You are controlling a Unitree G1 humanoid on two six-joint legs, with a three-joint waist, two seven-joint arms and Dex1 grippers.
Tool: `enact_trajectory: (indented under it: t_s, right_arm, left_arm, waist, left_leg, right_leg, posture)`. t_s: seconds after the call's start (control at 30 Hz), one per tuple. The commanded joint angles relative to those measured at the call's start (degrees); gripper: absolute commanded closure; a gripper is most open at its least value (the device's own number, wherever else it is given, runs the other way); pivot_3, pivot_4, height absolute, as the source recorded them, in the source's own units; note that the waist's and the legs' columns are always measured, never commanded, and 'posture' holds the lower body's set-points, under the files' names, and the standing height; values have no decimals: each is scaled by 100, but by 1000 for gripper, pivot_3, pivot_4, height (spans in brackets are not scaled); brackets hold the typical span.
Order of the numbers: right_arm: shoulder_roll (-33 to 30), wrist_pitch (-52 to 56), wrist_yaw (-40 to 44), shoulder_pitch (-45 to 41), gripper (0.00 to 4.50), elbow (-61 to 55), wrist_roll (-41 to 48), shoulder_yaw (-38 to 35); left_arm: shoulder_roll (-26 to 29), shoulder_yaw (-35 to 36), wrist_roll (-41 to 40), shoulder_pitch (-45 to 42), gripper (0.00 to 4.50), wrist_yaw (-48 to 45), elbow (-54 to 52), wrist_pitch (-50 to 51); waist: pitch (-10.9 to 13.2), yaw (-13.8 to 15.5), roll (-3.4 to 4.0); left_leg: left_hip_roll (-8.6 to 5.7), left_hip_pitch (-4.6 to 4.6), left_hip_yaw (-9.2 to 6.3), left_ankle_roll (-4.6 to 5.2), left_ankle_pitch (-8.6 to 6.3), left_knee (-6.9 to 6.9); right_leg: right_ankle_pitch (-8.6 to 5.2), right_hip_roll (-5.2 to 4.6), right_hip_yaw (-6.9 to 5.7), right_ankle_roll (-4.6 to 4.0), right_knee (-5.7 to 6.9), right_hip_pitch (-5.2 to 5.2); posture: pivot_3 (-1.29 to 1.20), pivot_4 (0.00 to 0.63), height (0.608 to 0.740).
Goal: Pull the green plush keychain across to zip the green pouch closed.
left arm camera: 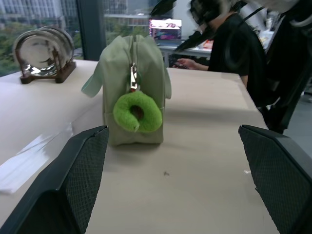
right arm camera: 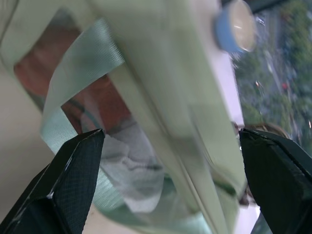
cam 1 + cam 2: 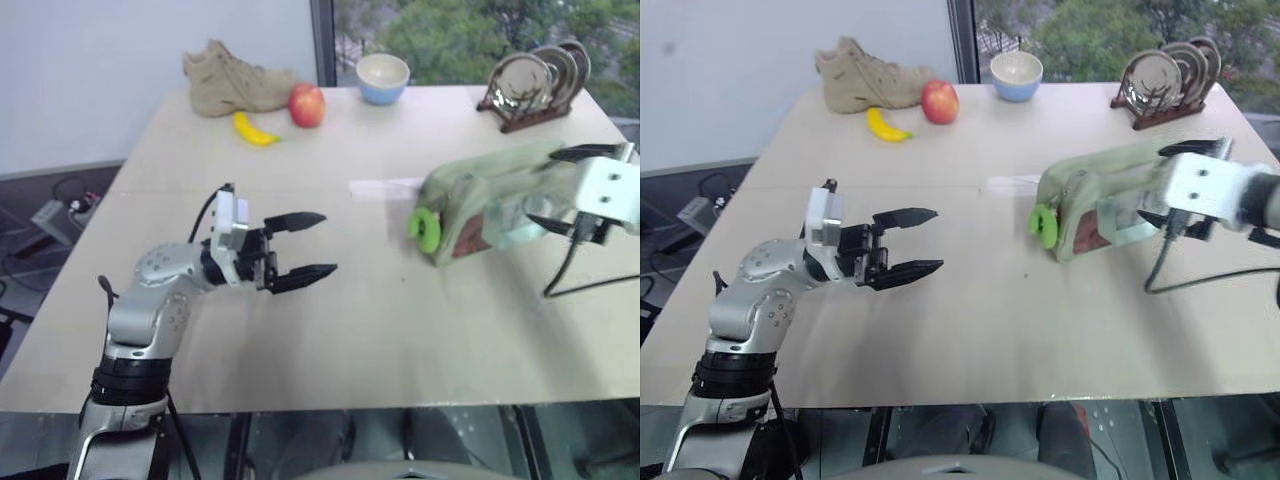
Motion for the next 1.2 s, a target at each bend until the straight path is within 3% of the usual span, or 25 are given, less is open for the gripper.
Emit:
enact_trajectory:
  t_s: [0.03,0.13,0.23,0.3,0.4,0.93,1.2]
  right_arm:
    - [62,-758,246,-531,0,698,-520,408]
    - [230,-1137,526,-995,829,1311,-686,709]
    - [408,-1070,919,-1351,2186,1549,-551,816]
    - [643,-449,1109,-1647,3304,1515,-350,801]
    - [959,766,1332,-2038,4484,1378,-152,805]
    - [2238,4431,1207,-2994,4484,342,-289,1630]
    - [2739,5062,885,-3395,4484,241,-197,1760]
  left_arm:
    - [-36,115,-111,86,81,128,-290,-54]
    - [-52,152,-104,235,0,229,-401,-78]
    - [-64,165,-67,345,0,317,-467,-132]
    - [-92,151,-16,372,0,389,-454,-172]
    - [-118,78,79,372,0,452,-403,-230]
    - [-445,-27,600,-159,0,1885,334,470]
    - [-753,-74,1077,-523,0,2543,1025,305]
  waist:
    - [1,7,-1]
    - [5,4,0]
    - [8,9,5]
    - [9,6,6]
    - [10,-21,7]
    - [10,-22,7]
    - [10,-102,6]
  left_leg:
    - [0,0,0,0,0,0]
    - [0,-1,-2,1,-1,-2]
    - [2,0,-4,1,-1,-2]
    - [2,1,-3,1,-1,-1]
    - [8,4,4,0,-2,1]
    - [7,-9,0,0,-2,6]
    - [4,-12,-2,0,-2,12]
  right_leg:
    - [0,-1,-5,0,-1,-1]
    - [0,-3,-13,0,-2,-1]
    - [0,-1,-13,-1,3,-2]
    - [0,-1,-12,-1,5,-2]
    - [4,5,-3,-8,9,-2]
    - [5,2,-6,-8,15,-11]
    - [5,-3,-9,-7,21,-12]
  posture:
    - [0,150,740]
    - [0,150,740]
    - [0,150,740]
    - [0,150,740]
    - [0,150,740]
    - [0,150,740]
    - [0,150,740]
